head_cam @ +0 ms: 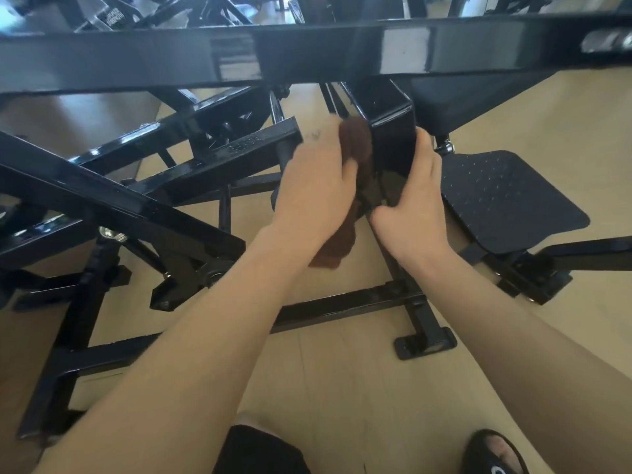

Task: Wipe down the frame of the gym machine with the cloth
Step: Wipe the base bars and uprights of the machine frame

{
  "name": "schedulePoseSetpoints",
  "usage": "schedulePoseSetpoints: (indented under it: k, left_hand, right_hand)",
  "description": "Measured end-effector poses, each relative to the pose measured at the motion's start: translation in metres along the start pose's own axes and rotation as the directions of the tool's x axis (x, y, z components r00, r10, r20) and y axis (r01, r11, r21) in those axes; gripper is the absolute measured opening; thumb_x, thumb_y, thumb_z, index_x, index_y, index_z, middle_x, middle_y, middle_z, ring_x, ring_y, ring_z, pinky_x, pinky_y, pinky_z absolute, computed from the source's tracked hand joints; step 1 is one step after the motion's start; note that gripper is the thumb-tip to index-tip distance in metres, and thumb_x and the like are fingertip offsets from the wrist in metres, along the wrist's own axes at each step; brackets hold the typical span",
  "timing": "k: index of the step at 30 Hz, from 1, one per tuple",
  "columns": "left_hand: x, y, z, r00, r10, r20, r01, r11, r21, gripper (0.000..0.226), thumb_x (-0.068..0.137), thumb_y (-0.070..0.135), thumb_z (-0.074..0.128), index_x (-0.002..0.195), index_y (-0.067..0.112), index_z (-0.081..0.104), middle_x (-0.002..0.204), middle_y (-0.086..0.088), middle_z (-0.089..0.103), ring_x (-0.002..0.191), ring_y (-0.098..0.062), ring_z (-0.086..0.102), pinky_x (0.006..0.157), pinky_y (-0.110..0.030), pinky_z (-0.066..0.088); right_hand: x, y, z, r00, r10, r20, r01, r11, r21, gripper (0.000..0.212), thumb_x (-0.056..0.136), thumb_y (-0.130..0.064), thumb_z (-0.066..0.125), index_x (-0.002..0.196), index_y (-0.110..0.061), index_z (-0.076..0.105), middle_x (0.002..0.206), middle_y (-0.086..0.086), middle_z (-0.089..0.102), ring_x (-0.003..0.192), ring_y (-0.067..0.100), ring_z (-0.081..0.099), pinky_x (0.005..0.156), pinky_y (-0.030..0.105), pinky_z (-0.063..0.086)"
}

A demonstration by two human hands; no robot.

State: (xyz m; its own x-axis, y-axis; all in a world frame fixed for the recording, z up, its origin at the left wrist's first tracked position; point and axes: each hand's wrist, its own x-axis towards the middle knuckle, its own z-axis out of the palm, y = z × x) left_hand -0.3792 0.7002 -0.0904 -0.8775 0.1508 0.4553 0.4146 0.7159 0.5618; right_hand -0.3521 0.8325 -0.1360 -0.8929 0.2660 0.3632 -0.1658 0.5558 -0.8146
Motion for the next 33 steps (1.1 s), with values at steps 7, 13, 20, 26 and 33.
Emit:
schedulePoseSetpoints:
  k: [7,13,20,26,33]
  left_hand:
    - [-0.004,-0.002,0.024,0.999,-0.007,0.050,-0.001,0.988,0.157,0.026,0.101,0.015,0.051,0.126,0.008,0.051,0.113,-0.011,0.064,0.098,-0.029,0.064,0.073,-0.029,0.039]
    - [-0.019,-0.016,-0.018,0.921,0.169,0.350,-0.249,0.948,0.198,0.033,0.101,0.019,0.055,0.133,0.015,0.049,0.110,-0.003,0.062,0.097,-0.024,0.064,0.076,-0.025,0.041]
    - [0.010,-0.041,-0.055,0.985,-0.025,-0.171,0.036,0.997,0.065,0.028,0.099,0.008,0.053,0.126,0.012,0.061,0.120,-0.005,0.064,0.106,-0.016,0.062,0.089,-0.014,0.042]
    - [-0.018,-0.063,-0.012,0.983,0.117,0.142,-0.142,0.973,0.182,0.038,0.095,0.021,0.065,0.132,0.021,0.056,0.126,0.001,0.064,0.115,-0.020,0.060,0.088,-0.027,0.042]
    - [-0.038,-0.087,-0.009,1.000,-0.007,0.013,0.009,0.984,-0.180,0.038,0.101,0.015,0.059,0.138,0.018,0.054,0.134,0.001,0.061,0.126,-0.015,0.057,0.110,-0.040,0.047]
  right_hand:
    - [0.000,-0.011,0.000,0.999,0.047,-0.015,-0.047,0.999,0.006,0.095,0.075,0.007,0.066,0.155,-0.024,0.025,0.150,-0.003,0.037,0.117,-0.004,0.033,0.077,-0.006,0.034]
    - [0.001,-0.021,-0.011,0.998,0.056,-0.009,-0.055,0.995,0.083,0.087,0.076,0.004,0.066,0.153,-0.021,0.035,0.145,-0.008,0.049,0.132,0.006,0.045,0.109,0.021,0.043]
    - [0.011,-0.050,0.013,0.973,-0.139,-0.185,0.122,0.987,-0.100,0.068,0.090,-0.023,0.049,0.155,-0.014,0.033,0.158,0.007,0.033,0.146,0.019,0.031,0.121,0.029,0.029]
    - [0.016,-0.033,0.025,0.941,-0.198,-0.273,0.169,0.978,-0.126,0.056,0.102,-0.027,0.039,0.157,-0.014,0.038,0.158,0.012,0.033,0.146,0.024,0.034,0.118,0.037,0.035]
    - [0.018,-0.019,0.025,0.912,-0.304,-0.277,0.246,0.943,-0.225,0.052,0.102,-0.022,0.045,0.153,-0.015,0.043,0.156,0.015,0.035,0.143,0.025,0.036,0.116,0.039,0.038]
